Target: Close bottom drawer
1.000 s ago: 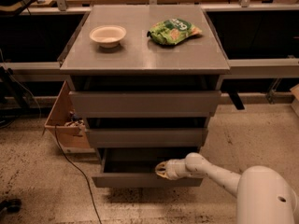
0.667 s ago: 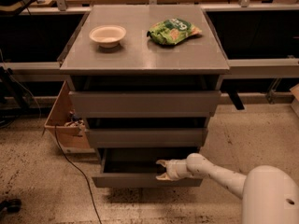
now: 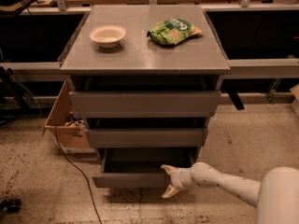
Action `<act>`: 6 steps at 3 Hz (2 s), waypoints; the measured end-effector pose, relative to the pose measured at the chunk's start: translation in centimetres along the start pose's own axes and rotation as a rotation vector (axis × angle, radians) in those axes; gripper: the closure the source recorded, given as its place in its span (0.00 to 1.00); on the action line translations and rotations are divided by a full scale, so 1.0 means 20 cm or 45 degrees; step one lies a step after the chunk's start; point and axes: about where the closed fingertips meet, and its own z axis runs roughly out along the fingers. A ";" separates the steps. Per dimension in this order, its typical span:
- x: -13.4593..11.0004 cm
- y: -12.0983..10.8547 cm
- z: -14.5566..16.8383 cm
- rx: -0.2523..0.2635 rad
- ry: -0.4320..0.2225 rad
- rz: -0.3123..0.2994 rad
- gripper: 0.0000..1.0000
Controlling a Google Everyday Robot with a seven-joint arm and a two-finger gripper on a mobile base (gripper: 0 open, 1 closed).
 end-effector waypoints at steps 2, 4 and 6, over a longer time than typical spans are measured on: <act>0.07 0.21 -0.09 0.078 -0.087 0.070 0.81; 0.13 0.24 -0.06 0.133 -0.157 0.070 1.00; 0.25 0.16 0.07 0.347 -0.269 0.245 1.00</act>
Offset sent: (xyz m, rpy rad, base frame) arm -0.0503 -0.0402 -0.0155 0.1487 -0.0595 -0.0844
